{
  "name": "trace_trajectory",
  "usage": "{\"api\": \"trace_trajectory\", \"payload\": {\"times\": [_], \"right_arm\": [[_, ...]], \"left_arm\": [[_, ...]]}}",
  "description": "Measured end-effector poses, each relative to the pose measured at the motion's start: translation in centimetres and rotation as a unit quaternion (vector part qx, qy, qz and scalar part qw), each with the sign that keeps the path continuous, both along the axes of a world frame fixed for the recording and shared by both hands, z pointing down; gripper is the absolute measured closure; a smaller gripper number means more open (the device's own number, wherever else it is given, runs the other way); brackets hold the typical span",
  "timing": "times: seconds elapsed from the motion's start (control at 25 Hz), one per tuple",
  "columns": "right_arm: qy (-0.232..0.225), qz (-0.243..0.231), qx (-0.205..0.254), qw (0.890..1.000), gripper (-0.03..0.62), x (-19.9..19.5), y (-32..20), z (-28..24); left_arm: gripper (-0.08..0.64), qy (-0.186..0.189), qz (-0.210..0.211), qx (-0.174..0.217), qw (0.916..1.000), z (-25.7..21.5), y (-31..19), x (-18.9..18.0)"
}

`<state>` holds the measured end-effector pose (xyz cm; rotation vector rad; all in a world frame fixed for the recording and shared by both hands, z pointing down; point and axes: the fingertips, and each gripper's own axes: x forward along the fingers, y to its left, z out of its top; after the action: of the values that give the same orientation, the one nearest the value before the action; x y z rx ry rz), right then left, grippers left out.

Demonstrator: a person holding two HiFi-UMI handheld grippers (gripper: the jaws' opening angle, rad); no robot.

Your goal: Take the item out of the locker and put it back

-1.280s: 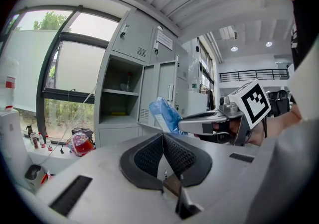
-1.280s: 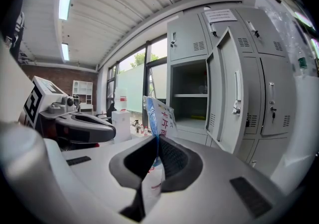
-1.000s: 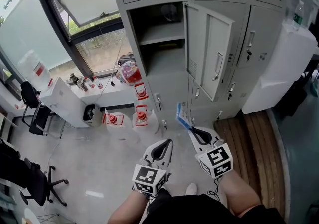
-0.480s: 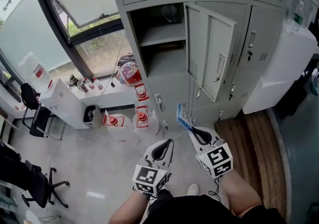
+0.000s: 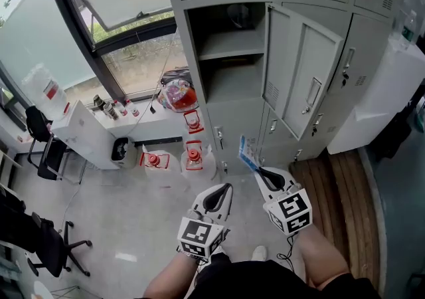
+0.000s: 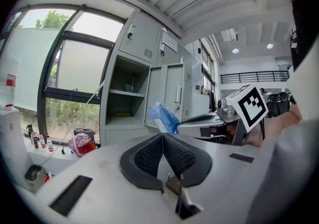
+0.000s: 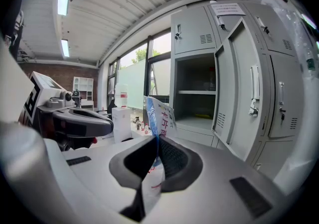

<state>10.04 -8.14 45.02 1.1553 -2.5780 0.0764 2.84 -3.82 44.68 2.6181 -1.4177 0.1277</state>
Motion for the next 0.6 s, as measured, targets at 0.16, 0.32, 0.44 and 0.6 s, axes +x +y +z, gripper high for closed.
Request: {"api": "trace_trajectory", "payload": {"times": [0.16,0.32,0.44,0.6], "right_arm": [[0.004,0.004,0.0,1.0,0.525,-1.8,-1.3,-0.1],[0.014,0.012,0.006,1.0,0.525,-3.4,-3.0,-0.2],[0.025,0.019,0.01,0.999,0.525,-4.4,-4.4,-0.3],[0.037,0.032,0.013,0.999,0.525,-5.8,-6.2,-0.3]], "left_arm": [[0.545,-0.002,0.004,0.0,1.0,0.0,-1.1,-1.9],[0.545,-0.006,0.011,0.005,0.9999,-0.1,-2.3,-3.9],[0.545,-0.004,0.015,0.005,0.9999,-0.1,-3.4,-5.4],[0.545,-0.001,0.023,0.006,0.9997,0.0,-4.7,-7.5]]}}
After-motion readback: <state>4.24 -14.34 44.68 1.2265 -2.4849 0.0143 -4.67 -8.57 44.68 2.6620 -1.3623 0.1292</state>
